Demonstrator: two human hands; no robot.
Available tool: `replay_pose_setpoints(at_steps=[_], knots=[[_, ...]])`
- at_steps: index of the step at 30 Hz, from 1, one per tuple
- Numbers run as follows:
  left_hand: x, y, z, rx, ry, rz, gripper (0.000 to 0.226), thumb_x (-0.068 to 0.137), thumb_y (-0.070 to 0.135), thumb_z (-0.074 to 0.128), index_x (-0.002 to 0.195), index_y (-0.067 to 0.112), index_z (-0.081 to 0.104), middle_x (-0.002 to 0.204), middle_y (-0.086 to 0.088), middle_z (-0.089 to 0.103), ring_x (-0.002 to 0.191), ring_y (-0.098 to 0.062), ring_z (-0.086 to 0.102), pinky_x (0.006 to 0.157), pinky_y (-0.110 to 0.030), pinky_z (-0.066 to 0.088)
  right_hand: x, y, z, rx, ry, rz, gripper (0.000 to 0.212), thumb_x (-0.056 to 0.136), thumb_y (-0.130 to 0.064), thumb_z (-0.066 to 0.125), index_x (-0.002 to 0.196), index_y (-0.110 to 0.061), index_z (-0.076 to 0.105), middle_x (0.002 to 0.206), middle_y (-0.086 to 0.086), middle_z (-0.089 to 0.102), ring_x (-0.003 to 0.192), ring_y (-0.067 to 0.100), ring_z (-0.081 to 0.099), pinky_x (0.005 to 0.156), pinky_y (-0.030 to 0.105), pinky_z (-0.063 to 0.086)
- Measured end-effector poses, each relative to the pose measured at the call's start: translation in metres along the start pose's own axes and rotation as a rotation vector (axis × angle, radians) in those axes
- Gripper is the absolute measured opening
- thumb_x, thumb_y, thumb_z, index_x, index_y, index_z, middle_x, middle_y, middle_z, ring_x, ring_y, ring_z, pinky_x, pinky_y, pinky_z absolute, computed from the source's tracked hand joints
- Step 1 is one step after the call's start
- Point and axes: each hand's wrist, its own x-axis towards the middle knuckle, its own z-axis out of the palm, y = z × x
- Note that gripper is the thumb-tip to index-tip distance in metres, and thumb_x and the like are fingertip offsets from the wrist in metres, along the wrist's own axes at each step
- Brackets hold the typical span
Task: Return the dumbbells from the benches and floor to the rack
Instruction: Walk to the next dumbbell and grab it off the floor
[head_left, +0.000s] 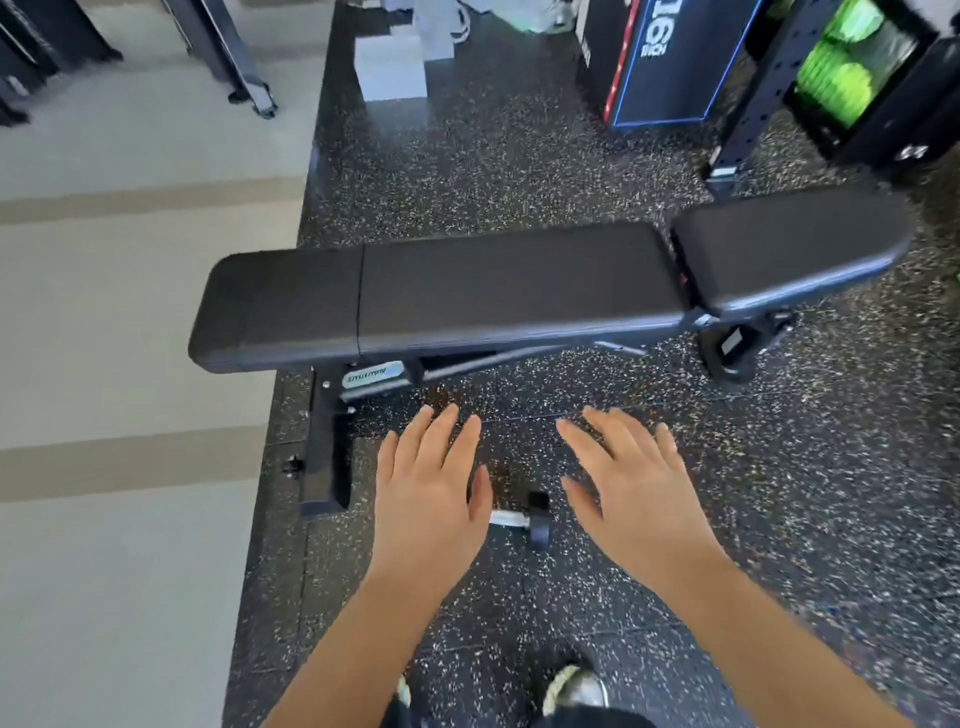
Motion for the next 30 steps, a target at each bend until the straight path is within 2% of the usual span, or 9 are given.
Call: replay_pose_setpoints(at_steps=[4, 8, 12, 17, 22, 27, 30], knots=[[0.007, -0.057, 0.096, 0.004, -0.076, -0.028, 0.045, 0.08, 0.018, 0.063, 0.123, 0.009, 0.054, 0.128, -0.013, 0.055, 0.124, -0.032, 0.046, 0.104, -0.051, 0.028, 0.039, 0.012, 0.105, 0.01, -0.008, -0.021, 0.051, 0.083, -0.03, 0.062, 0.131, -0.018, 0.048, 0.134, 0.013, 0.051, 0.126, 0.034, 0.045, 0.101, 0.061, 0.031], [0.011, -0.11, 0.189, 0.004, -0.165, -0.067, 0.046, 0.087, 0.023, 0.054, 0.131, 0.013, 0.045, 0.139, -0.009, 0.045, 0.131, -0.028, 0.034, 0.11, -0.043, 0.02, 0.072, 0.03, 0.208, -0.013, -0.101, -0.055, 0.056, 0.091, -0.041, 0.044, 0.142, -0.026, 0.027, 0.147, 0.006, 0.034, 0.137, 0.026, 0.028, 0.111, 0.053, 0.018], [0.016, -0.146, 0.278, -0.062, -0.222, -0.087, 0.05, 0.09, 0.028, 0.046, 0.138, 0.019, 0.034, 0.147, -0.002, 0.033, 0.137, -0.02, 0.021, 0.112, -0.034, 0.008, 0.099, 0.051, 0.3, -0.059, -0.138, -0.123, 0.057, 0.091, -0.041, 0.043, 0.143, -0.025, 0.025, 0.147, 0.009, 0.035, 0.137, 0.028, 0.028, 0.11, 0.055, 0.018], [0.018, -0.179, 0.376, 0.099, -0.333, 0.116, 0.054, 0.093, 0.033, 0.036, 0.143, 0.021, 0.02, 0.152, 0.0, 0.021, 0.14, -0.018, 0.012, 0.114, -0.035, 0.002, 0.124, 0.08, 0.401, -0.122, -0.202, -0.234, 0.059, 0.094, -0.042, 0.035, 0.145, -0.028, 0.011, 0.153, 0.008, 0.02, 0.14, 0.027, 0.016, 0.113, 0.054, 0.008], [0.007, -0.205, 0.448, 0.161, -0.394, 0.23, 0.054, 0.095, 0.035, 0.03, 0.144, 0.023, 0.01, 0.154, -0.001, 0.013, 0.141, -0.018, 0.005, 0.114, -0.038, 0.0, 0.14, 0.1, 0.469, -0.143, -0.204, -0.256, 0.06, 0.094, -0.043, 0.034, 0.146, -0.029, 0.008, 0.153, 0.007, 0.019, 0.141, 0.027, 0.013, 0.113, 0.053, 0.006], [-0.018, -0.228, 0.486, 0.145, -0.399, 0.247, 0.06, 0.093, 0.04, 0.029, 0.144, 0.023, 0.002, 0.155, -0.002, 0.006, 0.141, -0.019, 0.002, 0.113, -0.036, -0.002, 0.141, 0.107, 0.516, -0.117, -0.226, -0.268, 0.062, 0.092, -0.046, 0.036, 0.145, -0.028, 0.011, 0.152, 0.004, 0.022, 0.14, 0.024, 0.016, 0.113, 0.051, 0.008], [-0.033, -0.238, 0.497, 0.109, -0.375, 0.21, 0.063, 0.092, 0.042, 0.032, 0.144, 0.022, 0.003, 0.154, -0.003, 0.007, 0.14, -0.02, 0.005, 0.113, -0.035, 0.002, 0.133, 0.104, 0.539, -0.103, -0.251, -0.277, 0.062, 0.091, -0.047, 0.038, 0.145, -0.028, 0.014, 0.15, 0.003, 0.027, 0.137, 0.023, 0.023, 0.112, 0.049, 0.015]])
